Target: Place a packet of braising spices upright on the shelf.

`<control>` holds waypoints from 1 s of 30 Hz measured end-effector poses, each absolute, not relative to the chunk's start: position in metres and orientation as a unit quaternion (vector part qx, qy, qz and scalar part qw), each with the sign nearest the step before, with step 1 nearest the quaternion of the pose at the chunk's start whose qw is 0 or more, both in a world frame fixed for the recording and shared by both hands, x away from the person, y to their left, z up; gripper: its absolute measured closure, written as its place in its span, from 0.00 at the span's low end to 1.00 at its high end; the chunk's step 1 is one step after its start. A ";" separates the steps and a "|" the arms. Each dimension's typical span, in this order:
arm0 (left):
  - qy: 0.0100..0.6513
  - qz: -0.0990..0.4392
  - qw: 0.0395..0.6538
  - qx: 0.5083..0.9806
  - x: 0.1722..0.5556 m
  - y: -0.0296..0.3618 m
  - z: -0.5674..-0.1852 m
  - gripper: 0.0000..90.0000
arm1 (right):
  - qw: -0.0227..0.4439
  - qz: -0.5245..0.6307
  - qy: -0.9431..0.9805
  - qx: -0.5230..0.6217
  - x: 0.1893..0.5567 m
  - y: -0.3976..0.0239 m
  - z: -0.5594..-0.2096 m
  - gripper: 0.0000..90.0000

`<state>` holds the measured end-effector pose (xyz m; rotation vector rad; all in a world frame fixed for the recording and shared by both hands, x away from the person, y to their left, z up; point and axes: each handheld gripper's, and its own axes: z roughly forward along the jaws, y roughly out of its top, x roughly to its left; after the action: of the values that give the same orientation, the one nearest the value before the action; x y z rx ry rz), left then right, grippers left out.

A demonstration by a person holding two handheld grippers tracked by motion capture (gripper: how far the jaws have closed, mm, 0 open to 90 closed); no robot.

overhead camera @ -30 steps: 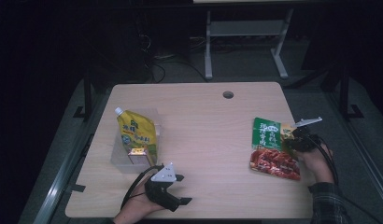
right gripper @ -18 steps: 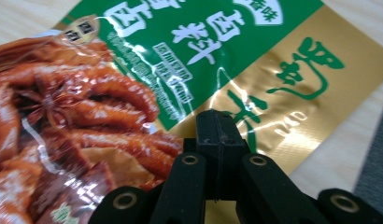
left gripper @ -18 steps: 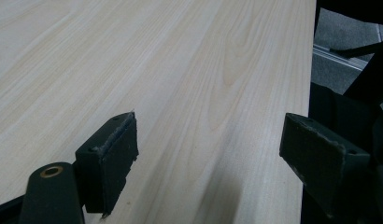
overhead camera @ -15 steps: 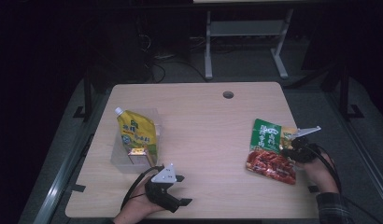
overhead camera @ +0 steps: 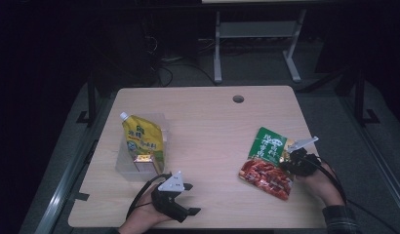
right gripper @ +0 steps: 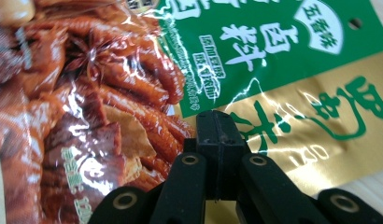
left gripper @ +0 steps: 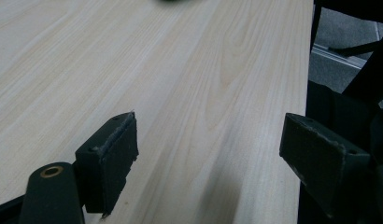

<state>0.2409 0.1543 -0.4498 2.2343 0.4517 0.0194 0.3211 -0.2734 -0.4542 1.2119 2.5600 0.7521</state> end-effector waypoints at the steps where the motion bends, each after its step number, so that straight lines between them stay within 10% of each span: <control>1: 0.179 0.010 0.418 0.891 0.241 0.155 -0.449 0.21 | 0.100 0.254 0.875 0.400 0.319 -0.265 -0.454 1.00; 30: 0.182 0.011 0.418 0.890 0.246 0.149 -0.443 0.21 | 0.088 0.313 0.883 0.339 0.309 -0.207 -0.445 1.00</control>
<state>0.2458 0.1494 -0.4425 2.2325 0.4561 0.0274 0.3087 -0.2069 -0.4453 1.0085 2.6288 0.9312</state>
